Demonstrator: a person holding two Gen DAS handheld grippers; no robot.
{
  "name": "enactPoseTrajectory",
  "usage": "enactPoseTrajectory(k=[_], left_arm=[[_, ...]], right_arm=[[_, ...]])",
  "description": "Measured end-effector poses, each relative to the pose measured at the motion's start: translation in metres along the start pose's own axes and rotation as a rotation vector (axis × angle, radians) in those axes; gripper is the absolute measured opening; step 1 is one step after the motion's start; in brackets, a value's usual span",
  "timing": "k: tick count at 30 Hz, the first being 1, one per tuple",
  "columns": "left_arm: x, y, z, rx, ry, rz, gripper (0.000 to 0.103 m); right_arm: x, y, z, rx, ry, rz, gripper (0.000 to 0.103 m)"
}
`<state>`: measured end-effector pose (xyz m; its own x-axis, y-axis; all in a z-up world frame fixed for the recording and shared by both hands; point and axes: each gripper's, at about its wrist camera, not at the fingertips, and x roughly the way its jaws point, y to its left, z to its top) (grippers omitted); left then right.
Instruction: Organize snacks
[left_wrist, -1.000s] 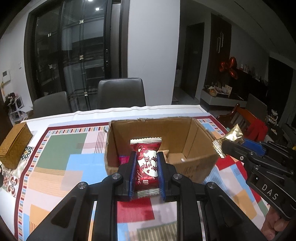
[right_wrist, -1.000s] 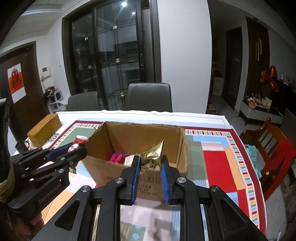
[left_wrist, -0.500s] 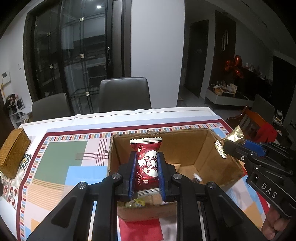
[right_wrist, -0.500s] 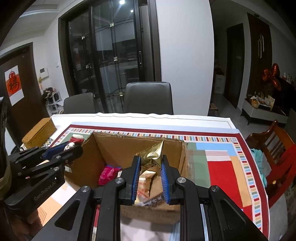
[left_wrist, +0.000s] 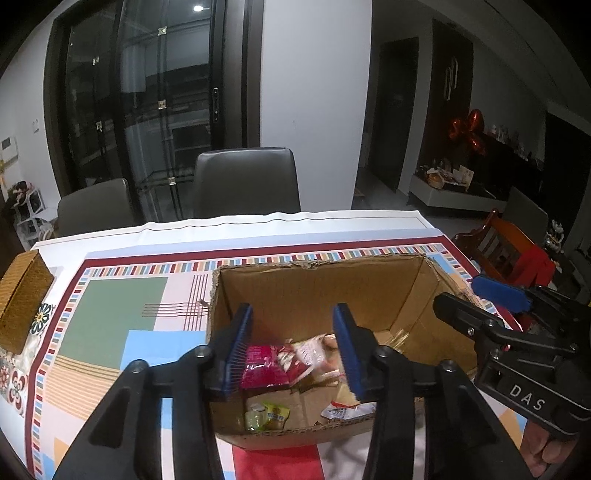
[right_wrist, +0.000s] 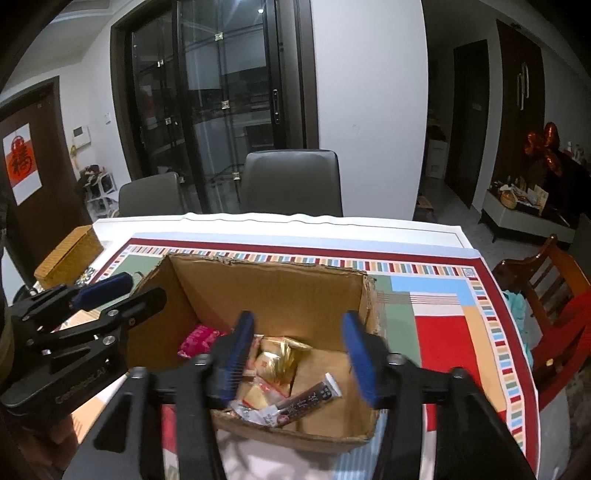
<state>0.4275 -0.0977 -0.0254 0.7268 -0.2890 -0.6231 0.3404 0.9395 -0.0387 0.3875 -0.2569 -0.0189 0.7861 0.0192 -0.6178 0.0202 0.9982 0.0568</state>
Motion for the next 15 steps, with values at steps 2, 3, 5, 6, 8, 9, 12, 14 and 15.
enactPoseTrajectory(k=[2, 3, 5, 6, 8, 9, 12, 14, 15], left_arm=[[-0.004, 0.001, 0.0, -0.004, -0.005, 0.004, 0.051], [-0.007, 0.002, 0.0, -0.008, -0.008, 0.008, 0.052], [-0.013, 0.002, 0.0, -0.013, -0.017, 0.017, 0.055], [-0.016, 0.002, 0.0, -0.015, -0.02, 0.021, 0.056], [-0.021, 0.003, -0.001, -0.019, -0.027, 0.033, 0.063], [-0.025, 0.003, -0.001, -0.021, -0.03, 0.041, 0.063], [-0.037, 0.004, -0.003, -0.022, -0.037, 0.054, 0.063], [-0.045, 0.004, -0.004, -0.022, -0.043, 0.062, 0.063], [-0.051, 0.004, -0.006, -0.022, -0.048, 0.067, 0.063]], right_arm=[[-0.003, 0.0, 0.0, 0.001, -0.002, -0.007, 0.058], [-0.005, 0.0, 0.0, 0.001, -0.002, -0.008, 0.058], [-0.008, 0.001, 0.0, -0.001, -0.005, -0.011, 0.06], [-0.011, 0.002, 0.0, -0.003, -0.008, -0.014, 0.061], [-0.017, 0.004, 0.0, -0.005, -0.016, -0.021, 0.065], [-0.02, 0.004, 0.0, -0.005, -0.021, -0.026, 0.066], [-0.032, 0.006, -0.001, -0.007, -0.037, -0.036, 0.068], [-0.038, 0.006, -0.002, -0.006, -0.042, -0.037, 0.068], [-0.042, 0.007, -0.003, -0.007, -0.044, -0.038, 0.068]])
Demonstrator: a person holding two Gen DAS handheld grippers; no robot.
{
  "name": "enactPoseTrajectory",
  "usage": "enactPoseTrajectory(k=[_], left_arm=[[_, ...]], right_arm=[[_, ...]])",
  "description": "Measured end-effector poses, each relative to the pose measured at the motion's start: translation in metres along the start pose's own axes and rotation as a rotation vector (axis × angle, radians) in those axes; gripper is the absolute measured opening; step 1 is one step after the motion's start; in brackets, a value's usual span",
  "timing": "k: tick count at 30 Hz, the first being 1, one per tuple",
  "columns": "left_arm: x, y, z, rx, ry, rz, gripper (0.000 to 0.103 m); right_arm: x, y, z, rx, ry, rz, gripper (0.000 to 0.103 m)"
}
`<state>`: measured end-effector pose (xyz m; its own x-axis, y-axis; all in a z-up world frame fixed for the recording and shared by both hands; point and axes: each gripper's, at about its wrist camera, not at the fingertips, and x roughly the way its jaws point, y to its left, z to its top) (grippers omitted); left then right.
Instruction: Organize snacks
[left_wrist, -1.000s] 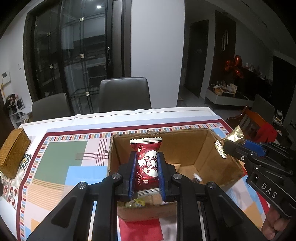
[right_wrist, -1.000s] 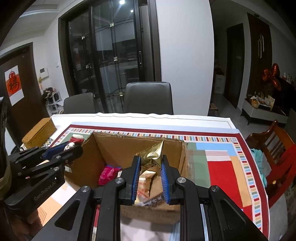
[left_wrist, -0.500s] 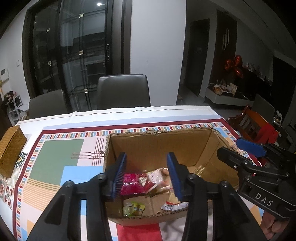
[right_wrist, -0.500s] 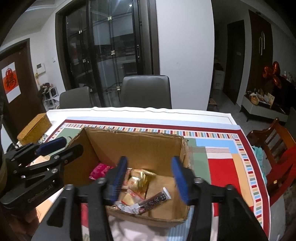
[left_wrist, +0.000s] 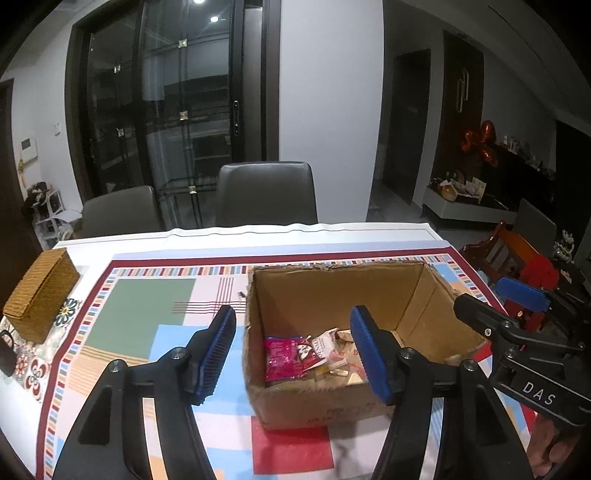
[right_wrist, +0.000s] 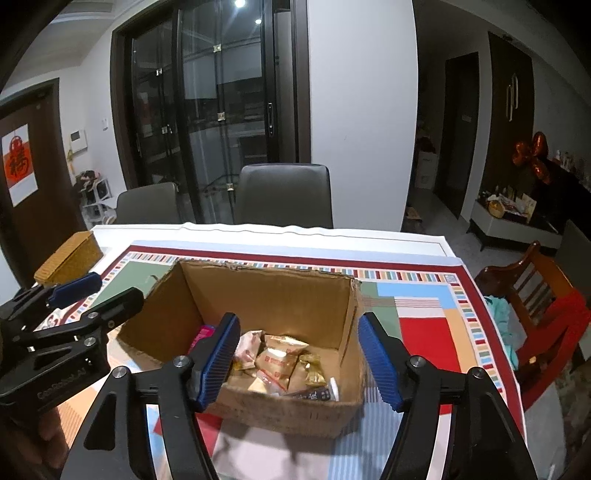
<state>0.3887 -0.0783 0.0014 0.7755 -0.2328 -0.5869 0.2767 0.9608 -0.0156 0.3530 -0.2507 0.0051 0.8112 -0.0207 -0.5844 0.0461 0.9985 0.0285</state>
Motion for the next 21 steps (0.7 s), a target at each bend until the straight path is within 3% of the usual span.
enactPoseTrajectory(k=[6, 21], left_arm=[[-0.025, -0.002, -0.007, -0.003, -0.012, 0.018, 0.065], [-0.083, 0.001, -0.05, -0.023, -0.007, 0.056, 0.068]], right_arm=[[-0.025, 0.004, -0.008, 0.001, -0.014, -0.002, 0.073], [-0.08, 0.017, -0.043, 0.004, -0.031, -0.016, 0.073]])
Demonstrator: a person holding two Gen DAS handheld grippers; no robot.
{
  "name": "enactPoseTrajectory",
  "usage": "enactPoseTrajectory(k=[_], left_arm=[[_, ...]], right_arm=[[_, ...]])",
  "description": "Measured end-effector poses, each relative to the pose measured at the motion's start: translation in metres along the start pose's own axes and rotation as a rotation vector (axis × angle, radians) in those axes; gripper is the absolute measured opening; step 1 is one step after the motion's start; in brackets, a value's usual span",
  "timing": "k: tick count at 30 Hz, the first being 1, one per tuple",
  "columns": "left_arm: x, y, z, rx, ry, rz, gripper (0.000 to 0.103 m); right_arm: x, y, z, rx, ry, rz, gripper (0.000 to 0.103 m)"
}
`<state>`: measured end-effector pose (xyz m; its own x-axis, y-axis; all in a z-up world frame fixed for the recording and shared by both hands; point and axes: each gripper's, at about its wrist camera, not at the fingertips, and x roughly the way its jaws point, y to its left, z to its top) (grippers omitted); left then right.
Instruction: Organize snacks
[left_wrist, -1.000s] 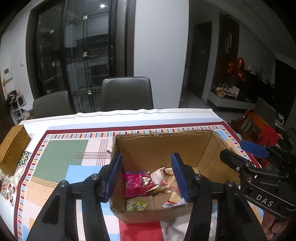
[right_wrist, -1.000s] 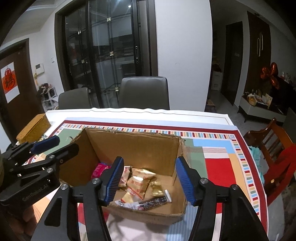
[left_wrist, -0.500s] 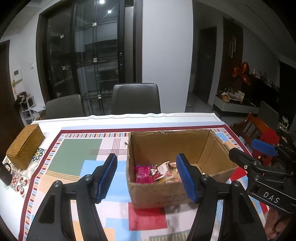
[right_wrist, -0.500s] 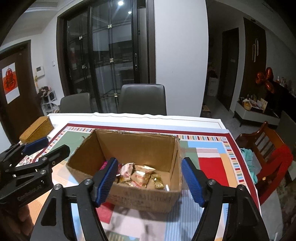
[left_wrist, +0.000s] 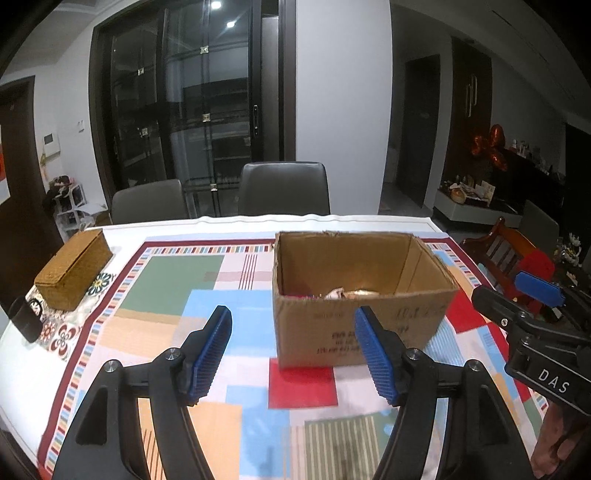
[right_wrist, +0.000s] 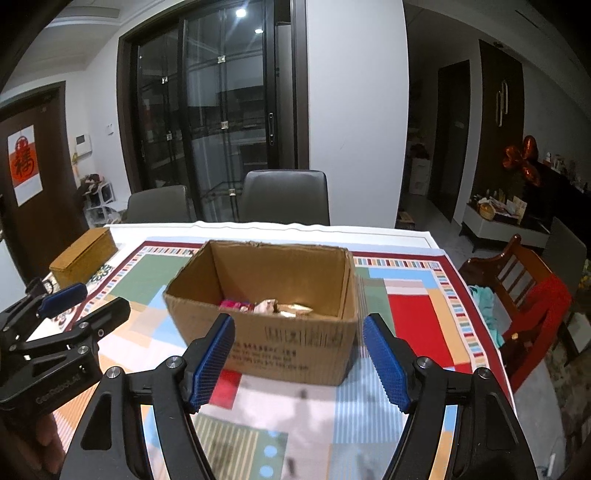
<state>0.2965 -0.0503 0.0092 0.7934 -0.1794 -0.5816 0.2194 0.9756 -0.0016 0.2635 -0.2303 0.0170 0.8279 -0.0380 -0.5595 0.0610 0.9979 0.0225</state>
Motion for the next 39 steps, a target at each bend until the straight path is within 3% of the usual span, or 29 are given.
enactPoseTrajectory(k=[25, 39], left_arm=[[-0.088, -0.006, -0.091, -0.001, -0.011, -0.019, 0.068], [-0.125, -0.009, -0.122, -0.008, -0.032, -0.002, 0.068]], right_arm=[[-0.088, 0.005, -0.083, 0.028, -0.019, -0.028, 0.073], [-0.123, 0.007, -0.121, 0.042, -0.032, -0.03, 0.073]])
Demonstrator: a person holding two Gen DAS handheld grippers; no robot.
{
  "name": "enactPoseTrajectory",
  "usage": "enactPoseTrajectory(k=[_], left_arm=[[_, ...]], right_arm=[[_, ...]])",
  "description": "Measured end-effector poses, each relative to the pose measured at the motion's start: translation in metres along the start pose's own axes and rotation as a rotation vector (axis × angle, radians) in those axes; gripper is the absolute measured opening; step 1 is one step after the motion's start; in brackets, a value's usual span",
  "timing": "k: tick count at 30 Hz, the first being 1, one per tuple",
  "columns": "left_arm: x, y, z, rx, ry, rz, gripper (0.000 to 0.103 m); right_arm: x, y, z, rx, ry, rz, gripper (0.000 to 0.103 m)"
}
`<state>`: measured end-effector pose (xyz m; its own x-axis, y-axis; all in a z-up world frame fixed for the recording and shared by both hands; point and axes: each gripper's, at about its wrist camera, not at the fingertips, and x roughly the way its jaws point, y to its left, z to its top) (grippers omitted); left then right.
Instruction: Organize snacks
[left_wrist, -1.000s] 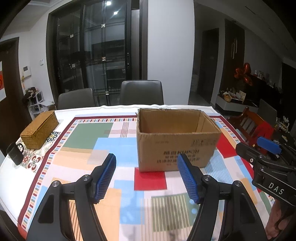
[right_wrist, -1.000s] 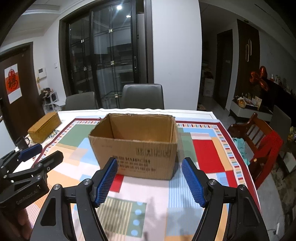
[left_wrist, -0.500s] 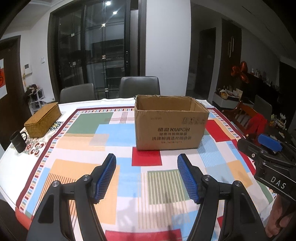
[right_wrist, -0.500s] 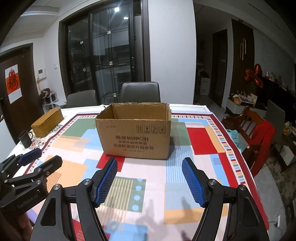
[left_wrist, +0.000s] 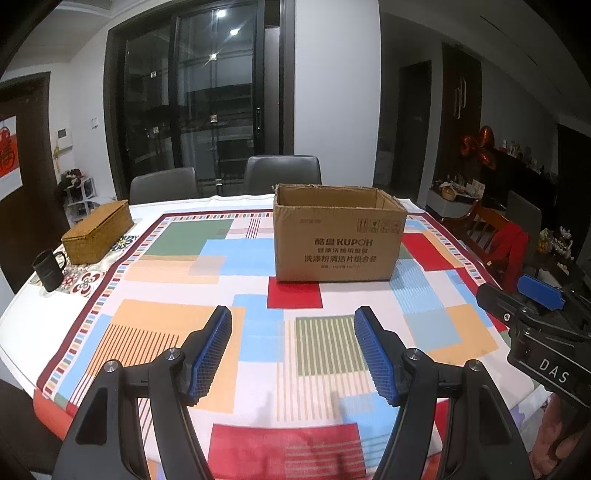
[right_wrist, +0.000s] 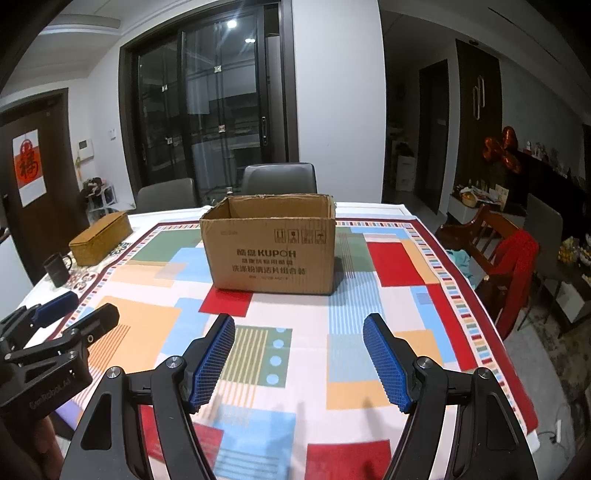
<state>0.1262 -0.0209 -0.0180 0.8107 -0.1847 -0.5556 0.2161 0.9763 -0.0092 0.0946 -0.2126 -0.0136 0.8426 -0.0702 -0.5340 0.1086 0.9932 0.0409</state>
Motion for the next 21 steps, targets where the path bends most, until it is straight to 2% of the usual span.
enactPoseTrajectory(k=[15, 21], left_arm=[[-0.029, -0.006, -0.038, -0.041, -0.006, 0.006, 0.068], [-0.037, -0.003, -0.042, -0.053, -0.026, 0.017, 0.068]], right_arm=[[-0.035, -0.011, -0.029, 0.043, -0.047, -0.047, 0.073], [-0.041, -0.007, -0.037, 0.028, -0.047, -0.047, 0.073]])
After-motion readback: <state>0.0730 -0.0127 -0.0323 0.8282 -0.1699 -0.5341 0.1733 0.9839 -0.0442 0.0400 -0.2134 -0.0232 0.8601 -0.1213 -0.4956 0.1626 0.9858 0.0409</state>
